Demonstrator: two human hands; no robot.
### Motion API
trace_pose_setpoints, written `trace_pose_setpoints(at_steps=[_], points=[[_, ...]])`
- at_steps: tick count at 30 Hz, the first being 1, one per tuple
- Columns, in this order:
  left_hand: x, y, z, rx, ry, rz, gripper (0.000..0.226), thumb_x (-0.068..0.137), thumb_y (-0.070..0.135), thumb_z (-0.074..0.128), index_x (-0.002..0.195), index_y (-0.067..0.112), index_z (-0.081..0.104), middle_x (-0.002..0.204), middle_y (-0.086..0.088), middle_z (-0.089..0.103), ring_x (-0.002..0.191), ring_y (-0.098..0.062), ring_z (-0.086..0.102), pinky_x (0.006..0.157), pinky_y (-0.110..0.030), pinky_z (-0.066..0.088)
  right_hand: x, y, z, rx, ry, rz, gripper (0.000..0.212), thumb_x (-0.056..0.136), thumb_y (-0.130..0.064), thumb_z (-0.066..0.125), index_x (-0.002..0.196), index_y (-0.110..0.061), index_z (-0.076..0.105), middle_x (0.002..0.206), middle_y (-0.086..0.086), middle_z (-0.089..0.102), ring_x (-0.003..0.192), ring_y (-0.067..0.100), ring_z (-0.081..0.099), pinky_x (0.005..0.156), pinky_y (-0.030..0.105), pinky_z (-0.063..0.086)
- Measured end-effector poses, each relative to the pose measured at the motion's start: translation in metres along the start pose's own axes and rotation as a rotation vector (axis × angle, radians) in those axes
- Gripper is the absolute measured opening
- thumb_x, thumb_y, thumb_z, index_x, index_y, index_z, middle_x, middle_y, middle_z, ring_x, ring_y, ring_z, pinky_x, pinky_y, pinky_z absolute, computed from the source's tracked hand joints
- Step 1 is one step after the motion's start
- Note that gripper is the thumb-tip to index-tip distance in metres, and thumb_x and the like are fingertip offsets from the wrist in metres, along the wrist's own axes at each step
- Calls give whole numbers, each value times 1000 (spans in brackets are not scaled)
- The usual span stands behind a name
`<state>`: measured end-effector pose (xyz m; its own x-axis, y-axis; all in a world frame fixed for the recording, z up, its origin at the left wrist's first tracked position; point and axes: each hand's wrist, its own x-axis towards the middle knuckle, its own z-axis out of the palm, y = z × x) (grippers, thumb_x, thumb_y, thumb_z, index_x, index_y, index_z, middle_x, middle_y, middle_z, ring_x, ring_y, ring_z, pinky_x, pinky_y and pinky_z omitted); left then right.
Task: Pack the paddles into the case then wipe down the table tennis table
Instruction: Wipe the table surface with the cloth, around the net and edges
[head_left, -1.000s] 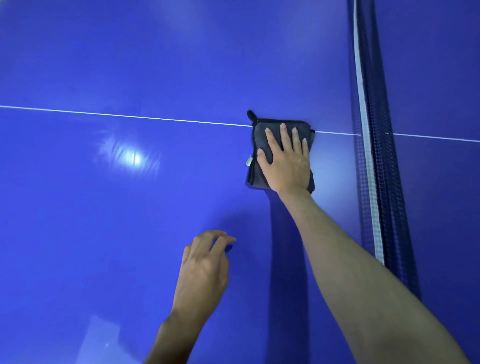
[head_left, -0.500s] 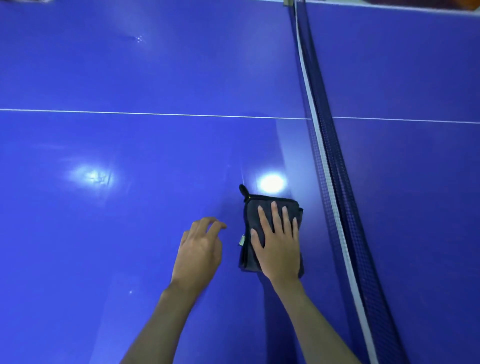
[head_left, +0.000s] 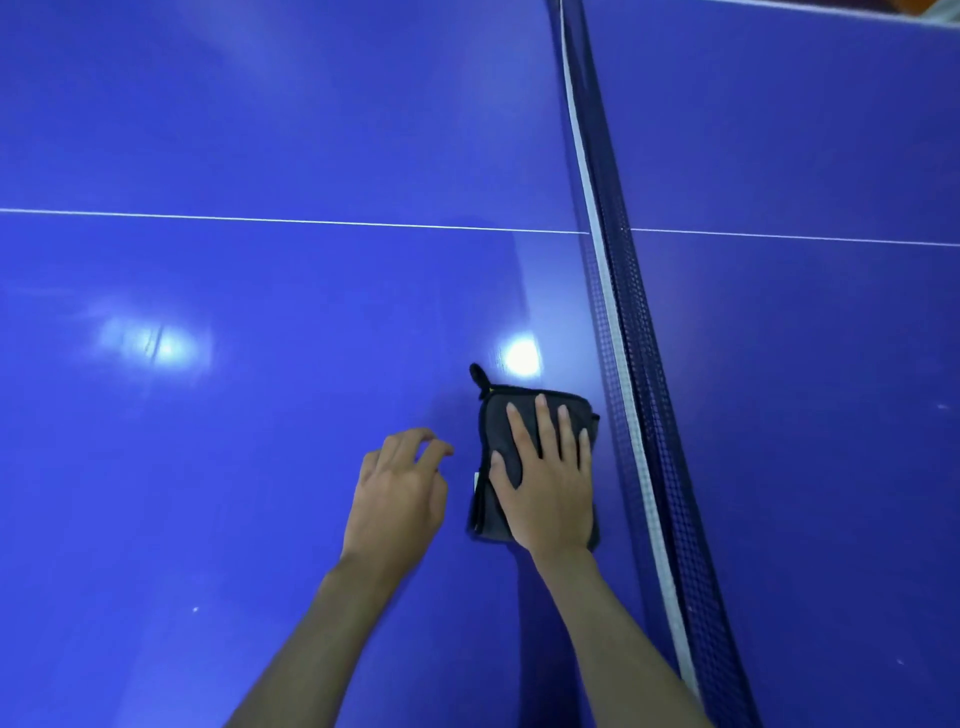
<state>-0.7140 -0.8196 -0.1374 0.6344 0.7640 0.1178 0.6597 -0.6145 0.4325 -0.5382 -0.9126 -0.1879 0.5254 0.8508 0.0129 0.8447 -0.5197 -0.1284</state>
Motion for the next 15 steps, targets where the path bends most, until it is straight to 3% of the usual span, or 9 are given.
trace_pose_setpoints(at_steps=[6, 9, 15], points=[[43, 14, 27, 0, 34, -86, 36, 83, -3, 72, 114, 16, 68, 117, 1, 62, 101, -23, 59, 85, -41, 52, 133, 26, 4, 13, 56, -22, 64, 105, -59, 33, 163, -33, 32, 172, 5, 25, 159, 31, 21, 128, 56, 17], [59, 23, 37, -11, 73, -89, 32, 88, -1, 61, 116, 14, 67, 116, 3, 63, 104, -22, 61, 88, -42, 51, 198, 37, 4, 30, 82, -30, 64, 104, -59, 32, 162, -33, 36, 172, 5, 27, 158, 32, 23, 128, 56, 18], [79, 33, 52, -34, 125, -149, 29, 89, 1, 57, 111, 15, 69, 117, 4, 62, 105, -18, 60, 90, -37, 45, 299, 48, 5, 39, 44, -53, 67, 101, -63, 28, 163, -38, 31, 173, 4, 21, 160, 35, 16, 128, 59, 10]])
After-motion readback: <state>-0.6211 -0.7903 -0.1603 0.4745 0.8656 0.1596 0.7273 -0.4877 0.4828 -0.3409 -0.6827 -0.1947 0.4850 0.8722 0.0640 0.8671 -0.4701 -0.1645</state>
